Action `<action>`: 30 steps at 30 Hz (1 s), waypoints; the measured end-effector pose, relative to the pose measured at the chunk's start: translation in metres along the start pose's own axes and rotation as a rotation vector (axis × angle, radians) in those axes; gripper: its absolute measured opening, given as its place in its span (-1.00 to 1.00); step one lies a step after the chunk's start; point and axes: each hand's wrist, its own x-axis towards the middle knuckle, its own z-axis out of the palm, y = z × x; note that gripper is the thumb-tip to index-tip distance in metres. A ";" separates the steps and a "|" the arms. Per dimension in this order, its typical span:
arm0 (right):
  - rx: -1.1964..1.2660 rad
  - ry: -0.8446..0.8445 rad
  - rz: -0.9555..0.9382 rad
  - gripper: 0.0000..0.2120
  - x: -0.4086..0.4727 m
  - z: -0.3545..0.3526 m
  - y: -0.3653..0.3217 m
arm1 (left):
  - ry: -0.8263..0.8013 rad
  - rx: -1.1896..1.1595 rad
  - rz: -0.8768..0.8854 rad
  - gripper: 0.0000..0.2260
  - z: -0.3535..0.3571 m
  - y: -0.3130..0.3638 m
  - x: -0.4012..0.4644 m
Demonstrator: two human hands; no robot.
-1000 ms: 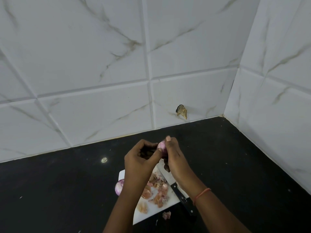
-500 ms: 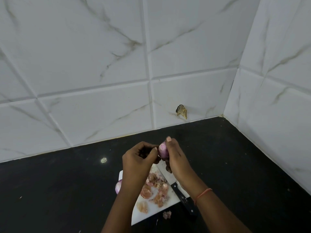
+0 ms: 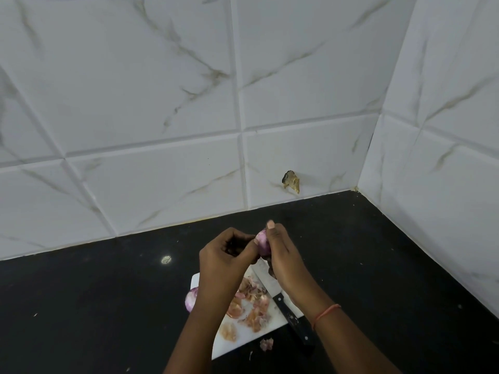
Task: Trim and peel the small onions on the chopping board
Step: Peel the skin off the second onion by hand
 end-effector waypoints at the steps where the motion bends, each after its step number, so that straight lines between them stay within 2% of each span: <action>1: -0.008 0.005 -0.002 -0.57 0.000 0.000 0.000 | 0.011 0.011 0.002 -0.95 -0.001 -0.001 0.000; 4: -0.009 0.004 -0.019 -0.55 -0.001 0.000 0.000 | 0.027 0.024 0.008 -0.91 -0.001 -0.003 0.001; 8: 0.005 -0.019 -0.024 -0.56 -0.001 -0.002 -0.001 | 0.012 -0.040 0.017 -0.97 -0.001 0.000 -0.003; 12: 0.028 -0.011 -0.017 -0.62 -0.003 -0.001 -0.004 | 0.020 -0.041 0.067 -0.86 0.000 -0.001 -0.005; 18: 0.012 0.015 -0.010 -0.61 -0.003 -0.003 -0.003 | 0.040 -0.036 0.058 -0.90 0.004 -0.002 -0.008; 24: 0.011 -0.016 0.004 -0.63 -0.005 -0.005 -0.002 | -0.052 0.122 0.054 -0.92 0.004 -0.009 -0.002; 30: 0.080 -0.017 -0.028 -0.63 -0.006 -0.004 -0.007 | -0.030 0.262 0.023 -0.95 0.001 -0.016 0.004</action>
